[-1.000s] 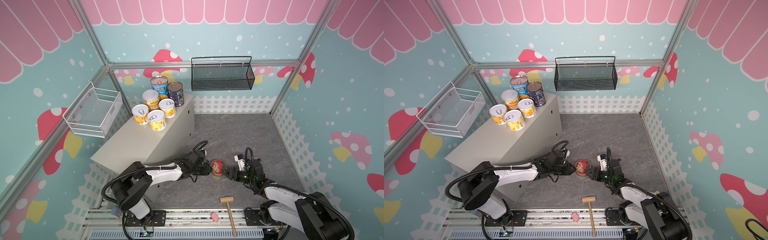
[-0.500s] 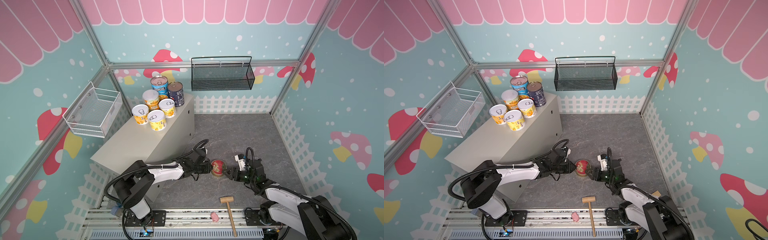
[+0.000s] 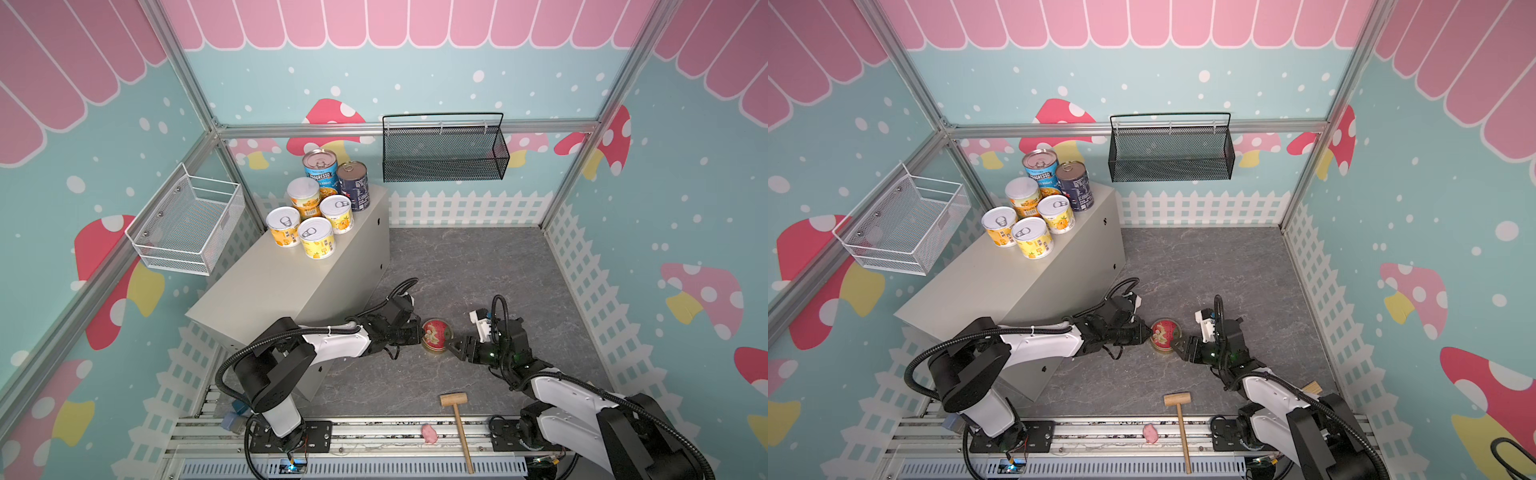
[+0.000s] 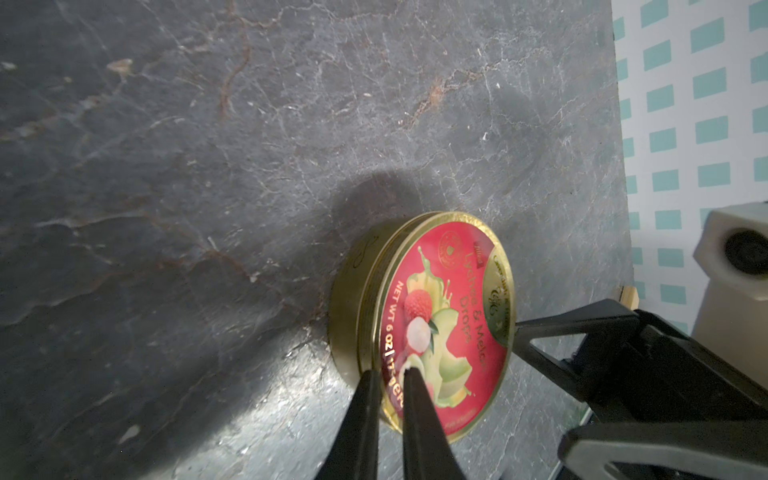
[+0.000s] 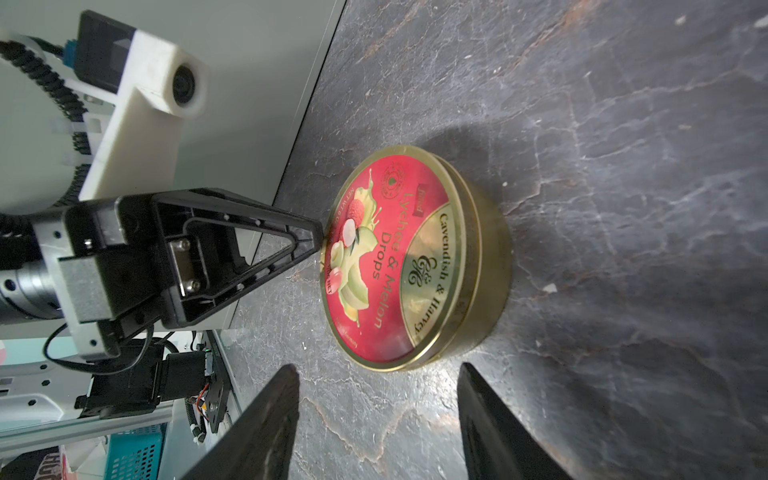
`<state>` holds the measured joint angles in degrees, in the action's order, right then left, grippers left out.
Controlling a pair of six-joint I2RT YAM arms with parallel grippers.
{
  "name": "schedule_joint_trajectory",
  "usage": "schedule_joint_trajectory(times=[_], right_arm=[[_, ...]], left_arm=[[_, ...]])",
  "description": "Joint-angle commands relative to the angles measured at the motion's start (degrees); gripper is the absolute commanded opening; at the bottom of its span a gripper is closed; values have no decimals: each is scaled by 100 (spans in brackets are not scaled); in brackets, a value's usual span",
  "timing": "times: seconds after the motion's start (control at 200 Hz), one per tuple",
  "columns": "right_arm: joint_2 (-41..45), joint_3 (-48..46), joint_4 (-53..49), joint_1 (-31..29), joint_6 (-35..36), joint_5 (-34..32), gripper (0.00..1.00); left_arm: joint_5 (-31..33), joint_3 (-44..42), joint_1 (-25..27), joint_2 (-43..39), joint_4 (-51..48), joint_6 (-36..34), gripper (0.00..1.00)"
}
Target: Place and organize the canned foods onto the counter
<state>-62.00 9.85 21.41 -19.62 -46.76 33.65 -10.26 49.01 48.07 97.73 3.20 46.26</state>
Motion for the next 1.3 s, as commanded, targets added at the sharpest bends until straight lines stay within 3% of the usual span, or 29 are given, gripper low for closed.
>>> schedule_joint_trajectory(times=[0.0,0.415,0.625,0.73,1.136,1.296], right_arm=[[3,69,-40,-16,66,-68,62],[-5,157,-49,-15,78,-64,62],[-5,219,-98,-16,99,-60,62],[5,228,-116,-14,102,-54,62],[-56,256,-171,6,134,-130,65],[-121,246,-171,8,147,-157,70]], left_arm=[[21,21,-9,613,106,102,16],[169,139,17,646,-294,-37,21],[378,257,106,690,-574,-104,32],[297,254,119,745,-488,-69,32],[403,241,132,878,-601,84,1],[429,179,123,904,-593,120,0]])
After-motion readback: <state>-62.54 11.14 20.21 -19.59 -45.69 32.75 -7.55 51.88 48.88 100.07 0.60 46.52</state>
